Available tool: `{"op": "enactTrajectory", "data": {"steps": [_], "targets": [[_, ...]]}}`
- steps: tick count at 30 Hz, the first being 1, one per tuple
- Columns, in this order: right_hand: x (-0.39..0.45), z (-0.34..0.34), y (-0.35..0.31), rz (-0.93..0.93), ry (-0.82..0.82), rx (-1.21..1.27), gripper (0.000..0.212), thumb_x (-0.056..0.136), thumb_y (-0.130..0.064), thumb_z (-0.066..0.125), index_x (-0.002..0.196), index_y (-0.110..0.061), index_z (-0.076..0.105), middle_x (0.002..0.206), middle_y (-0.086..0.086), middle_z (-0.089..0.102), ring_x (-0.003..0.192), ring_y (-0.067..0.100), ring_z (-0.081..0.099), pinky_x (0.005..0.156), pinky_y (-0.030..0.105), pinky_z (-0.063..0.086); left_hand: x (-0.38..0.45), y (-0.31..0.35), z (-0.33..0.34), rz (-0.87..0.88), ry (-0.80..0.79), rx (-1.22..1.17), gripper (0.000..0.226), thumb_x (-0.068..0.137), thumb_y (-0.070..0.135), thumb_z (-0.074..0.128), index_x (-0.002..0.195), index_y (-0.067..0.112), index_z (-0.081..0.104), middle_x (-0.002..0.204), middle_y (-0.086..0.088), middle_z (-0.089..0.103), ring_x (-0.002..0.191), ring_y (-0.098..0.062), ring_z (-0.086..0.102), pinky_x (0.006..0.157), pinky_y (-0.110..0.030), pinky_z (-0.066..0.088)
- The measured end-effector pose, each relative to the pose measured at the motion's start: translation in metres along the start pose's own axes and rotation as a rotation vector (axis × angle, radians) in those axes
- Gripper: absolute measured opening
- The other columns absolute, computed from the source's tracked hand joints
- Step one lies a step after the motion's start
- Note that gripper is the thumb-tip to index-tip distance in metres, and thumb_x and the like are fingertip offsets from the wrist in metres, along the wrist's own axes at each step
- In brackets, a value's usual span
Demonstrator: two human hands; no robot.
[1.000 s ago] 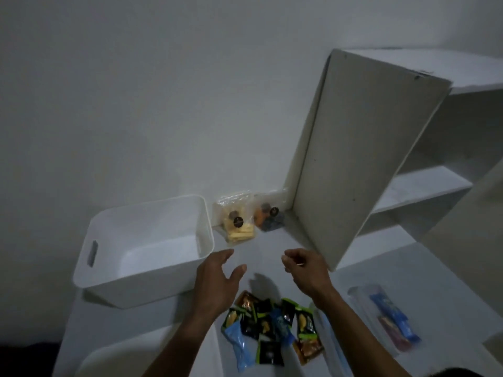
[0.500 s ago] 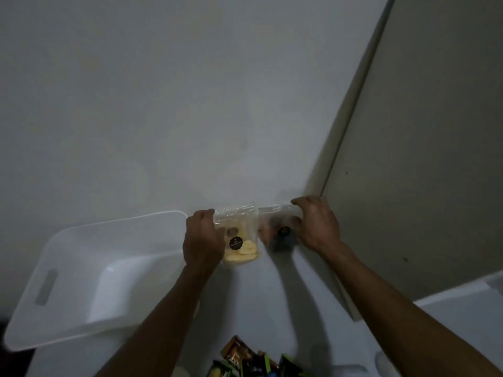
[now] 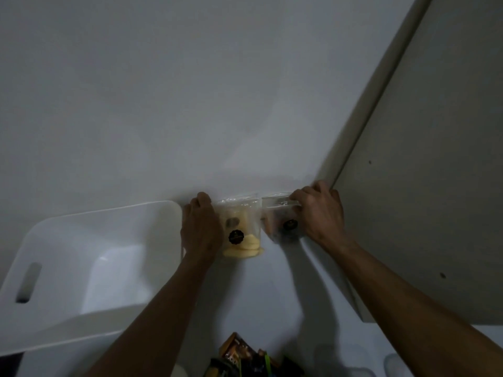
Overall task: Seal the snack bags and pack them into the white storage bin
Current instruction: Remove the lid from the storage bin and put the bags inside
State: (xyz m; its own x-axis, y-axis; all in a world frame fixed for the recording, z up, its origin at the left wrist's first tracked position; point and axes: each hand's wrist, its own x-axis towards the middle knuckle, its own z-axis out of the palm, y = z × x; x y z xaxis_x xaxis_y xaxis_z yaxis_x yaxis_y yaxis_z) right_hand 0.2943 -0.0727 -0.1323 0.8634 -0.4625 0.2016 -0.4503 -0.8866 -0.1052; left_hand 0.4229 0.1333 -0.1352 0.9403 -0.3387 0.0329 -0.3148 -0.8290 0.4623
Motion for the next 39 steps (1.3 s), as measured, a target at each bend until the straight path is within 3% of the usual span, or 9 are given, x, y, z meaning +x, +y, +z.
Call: {"op": "enactTrajectory", "data": {"steps": [4,10,17,20,24,28,33,39], "targets": [[0.003,0.0,0.001,-0.038,-0.02,-0.016,0.02,0.076,-0.015,0.069,0.094,-0.022,0.072,0.09,-0.003,0.072,0.096,0.029,0.054,0.075,0.039,0.042,-0.001,-0.003,0.002,0.021,-0.009,0.033,0.025,0.088,0.006,0.055,0.107,0.017,0.043,0.11,-0.008,0.054,0.11,-0.031,0.049,0.076,-0.048,0.052],[0.002,-0.005,0.002,-0.082,-0.083,-0.035,0.017,0.082,-0.02,0.065,0.098,-0.023,0.071,0.095,-0.002,0.069,0.1,0.028,0.052,0.076,0.037,0.04,-0.002,-0.007,0.003,0.138,-0.089,0.128,0.016,0.092,0.015,0.054,0.104,0.009,0.063,0.107,-0.01,0.057,0.11,-0.03,0.05,0.08,-0.042,0.049],[0.005,-0.009,0.002,-0.119,-0.178,-0.08,0.014,0.09,-0.024,0.057,0.097,-0.024,0.069,0.103,-0.003,0.066,0.106,0.025,0.048,0.081,0.038,0.038,-0.008,0.003,0.004,0.175,-0.124,0.088,0.014,0.089,0.026,0.065,0.101,0.022,0.07,0.106,-0.003,0.059,0.11,-0.025,0.05,0.08,-0.038,0.048],[0.004,-0.012,0.001,-0.108,-0.191,-0.107,0.011,0.088,-0.021,0.06,0.094,-0.022,0.069,0.101,-0.002,0.066,0.107,0.024,0.048,0.078,0.036,0.037,-0.009,0.01,0.003,0.208,-0.14,0.157,0.012,0.091,0.026,0.063,0.097,0.021,0.073,0.101,-0.005,0.062,0.104,-0.026,0.054,0.077,-0.039,0.051],[-0.001,-0.03,0.002,-0.093,-0.225,-0.089,0.021,0.09,-0.021,0.056,0.105,-0.027,0.07,0.102,-0.002,0.065,0.11,0.023,0.047,0.075,0.034,0.033,-0.015,0.014,-0.007,0.254,-0.137,0.057,0.017,0.092,0.027,0.063,0.093,0.016,0.075,0.097,-0.006,0.065,0.095,-0.029,0.057,0.079,-0.042,0.048],[-0.007,-0.071,-0.004,-0.076,-0.245,-0.032,0.018,0.091,-0.024,0.061,0.104,-0.027,0.072,0.109,-0.001,0.064,0.113,0.023,0.047,0.073,0.031,0.034,-0.023,0.019,-0.038,0.303,-0.144,0.076,0.021,0.091,0.031,0.06,0.096,0.018,0.075,0.101,-0.005,0.065,0.1,-0.03,0.054,0.083,-0.041,0.044],[-0.015,-0.142,-0.031,-0.124,-0.21,-0.043,0.014,0.092,-0.025,0.065,0.103,-0.026,0.074,0.106,0.002,0.062,0.11,0.023,0.051,0.065,0.033,0.038,-0.033,0.031,-0.102,0.356,0.013,-0.012,0.016,0.09,0.028,0.063,0.094,0.02,0.077,0.095,-0.004,0.07,0.096,-0.028,0.059,0.081,-0.041,0.046],[-0.031,-0.247,-0.105,-0.16,-0.138,-0.073,0.009,0.086,-0.033,0.073,0.093,-0.026,0.074,0.095,0.002,0.063,0.085,0.02,0.06,0.056,0.026,0.04,-0.038,0.011,-0.213,0.34,0.112,-0.133,0.012,0.087,0.028,0.067,0.087,0.021,0.077,0.092,-0.003,0.074,0.098,-0.027,0.062,0.09,-0.044,0.049]]}}
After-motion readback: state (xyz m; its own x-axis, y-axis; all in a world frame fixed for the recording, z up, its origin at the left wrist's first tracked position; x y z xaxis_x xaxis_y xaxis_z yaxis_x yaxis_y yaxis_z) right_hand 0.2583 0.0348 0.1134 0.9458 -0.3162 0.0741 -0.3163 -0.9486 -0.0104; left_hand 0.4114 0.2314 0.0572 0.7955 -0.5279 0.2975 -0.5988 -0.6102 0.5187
